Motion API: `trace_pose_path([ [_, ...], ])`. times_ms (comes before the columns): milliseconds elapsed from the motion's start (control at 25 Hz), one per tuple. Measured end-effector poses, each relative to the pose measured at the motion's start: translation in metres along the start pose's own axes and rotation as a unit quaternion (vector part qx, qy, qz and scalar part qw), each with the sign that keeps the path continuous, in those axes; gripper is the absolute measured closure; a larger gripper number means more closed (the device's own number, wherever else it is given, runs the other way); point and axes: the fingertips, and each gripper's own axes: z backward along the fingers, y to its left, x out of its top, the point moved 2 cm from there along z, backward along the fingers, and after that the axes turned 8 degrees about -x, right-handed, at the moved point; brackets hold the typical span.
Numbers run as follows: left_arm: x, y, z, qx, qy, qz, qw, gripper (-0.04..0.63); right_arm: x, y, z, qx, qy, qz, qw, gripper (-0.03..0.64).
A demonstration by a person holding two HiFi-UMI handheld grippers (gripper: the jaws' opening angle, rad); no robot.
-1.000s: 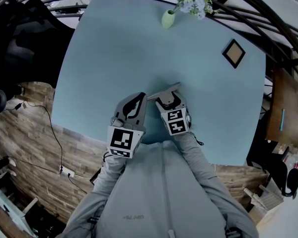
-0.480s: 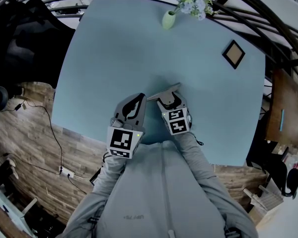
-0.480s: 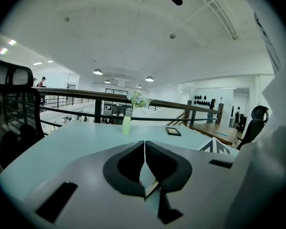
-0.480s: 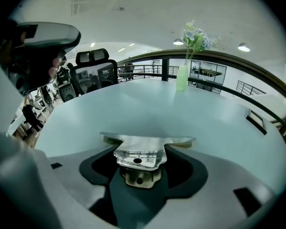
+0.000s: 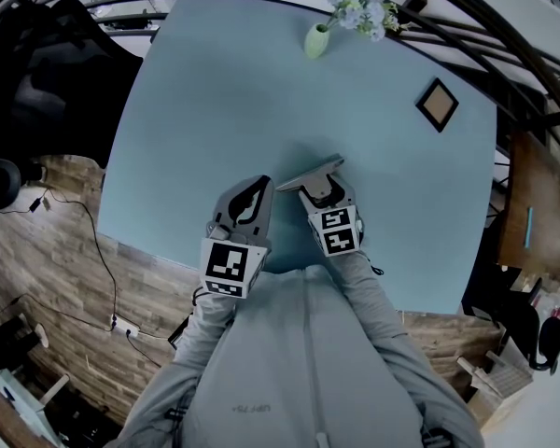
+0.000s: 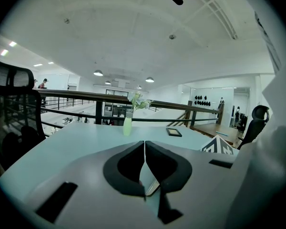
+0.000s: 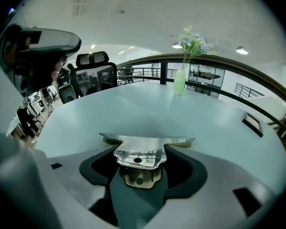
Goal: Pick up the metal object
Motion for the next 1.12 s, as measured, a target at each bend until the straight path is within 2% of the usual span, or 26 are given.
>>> trace_pose_path([
  [280, 0.006, -0.002, 0.001, 0.000, -0.007, -0.007, 0.9999, 0.566, 0.011, -0.014, 0.018, -0.008, -0.025, -0.008, 1.000, 0.316],
  [600, 0.018, -0.016, 0.004, -0.010, -0.017, -0.027, 0.9995, 0.566, 0.033, -0.032, 0.060, -0.024, -0.084, -0.015, 0.996, 0.316],
  [1120, 0.040, -0.044, 0.007, -0.040, -0.044, -0.051, 0.9969, 0.566, 0.066, -0.064, 0.153, -0.067, -0.188, -0.038, 0.979, 0.316],
])
